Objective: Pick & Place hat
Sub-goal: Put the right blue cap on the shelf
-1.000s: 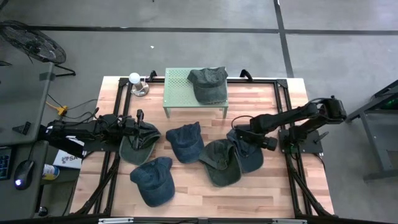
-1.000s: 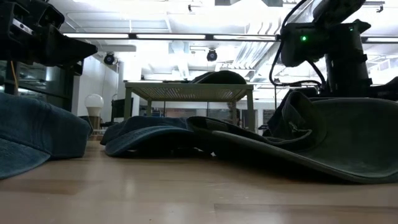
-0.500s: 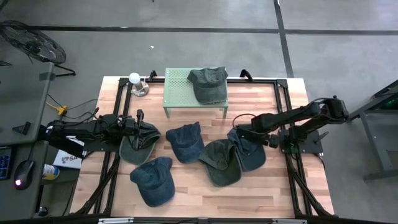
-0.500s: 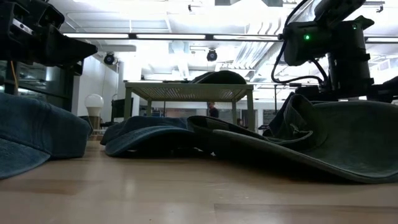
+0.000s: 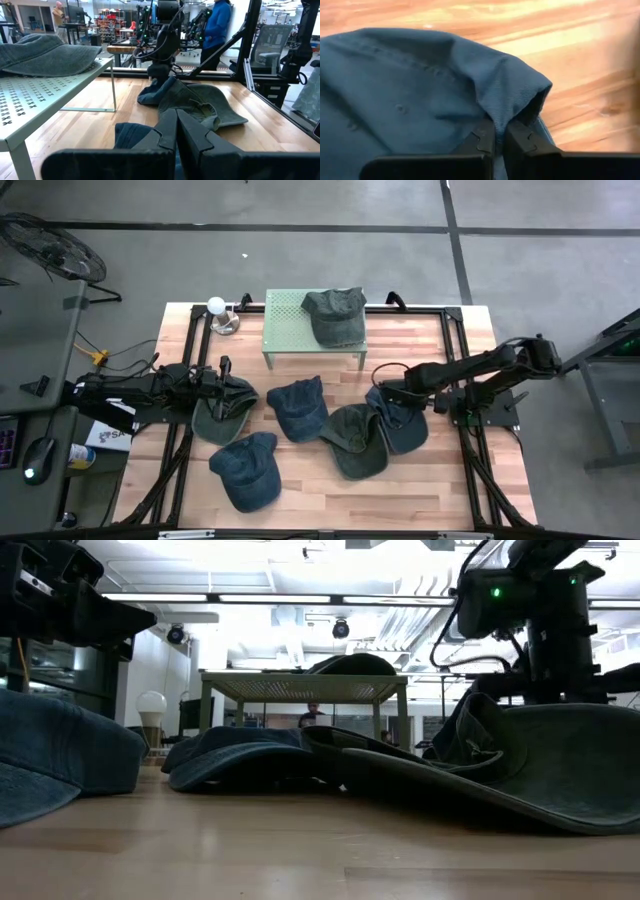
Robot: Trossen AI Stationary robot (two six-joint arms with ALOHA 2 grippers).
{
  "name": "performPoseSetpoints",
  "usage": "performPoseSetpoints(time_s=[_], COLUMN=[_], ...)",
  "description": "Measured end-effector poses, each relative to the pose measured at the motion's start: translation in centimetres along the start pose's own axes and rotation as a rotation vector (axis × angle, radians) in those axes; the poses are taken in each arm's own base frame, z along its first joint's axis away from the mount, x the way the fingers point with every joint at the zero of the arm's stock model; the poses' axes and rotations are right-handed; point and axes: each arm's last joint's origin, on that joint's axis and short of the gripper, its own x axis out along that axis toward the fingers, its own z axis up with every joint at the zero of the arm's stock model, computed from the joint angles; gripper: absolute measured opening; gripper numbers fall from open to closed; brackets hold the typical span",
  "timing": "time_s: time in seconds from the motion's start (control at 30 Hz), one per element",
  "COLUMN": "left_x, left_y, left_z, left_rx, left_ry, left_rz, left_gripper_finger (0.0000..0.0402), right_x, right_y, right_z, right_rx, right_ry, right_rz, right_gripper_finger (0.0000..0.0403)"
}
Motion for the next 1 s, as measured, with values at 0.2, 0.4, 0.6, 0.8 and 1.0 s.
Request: performPoseSetpoints(time_s=[0.2, 0.4, 0.6, 0.8, 1.0], left_x=[0.0, 0.0, 0.0, 0.0, 0.0], left_y=[0.0, 0.0, 0.0, 0.0, 0.0], left_z=[0.0, 0.0, 0.0, 0.0, 0.0], left_rx=[0.000, 0.000, 0.000, 0.000, 0.000], left_ry=[0.000, 0.000, 0.000, 0.000, 0.000], left_rz=[0.000, 0.000, 0.000, 0.000, 0.000], left_gripper_finger=[0.0005, 0.0005, 0.0005, 0.0005, 0.0005], right_x=[-3.2, -7.4, -11.6, -14.5, -15.3], right_y=[-0.8, -1.4, -1.7, -2.0, -2.3], right_z=[-0.1, -0.2, -0.6, -0.9, -1.3], right_rx=[-0.066, -0.162, -0.274, -0.393, -0.482], right_ry=[-0.093, -0.182, -0.281, -0.350, -0.373], right_rz=[0.064, 0.135, 0.195, 0.235, 0.248], right_gripper_finger=[0.0004, 0.0003, 0.0002, 0.0001, 0.0001])
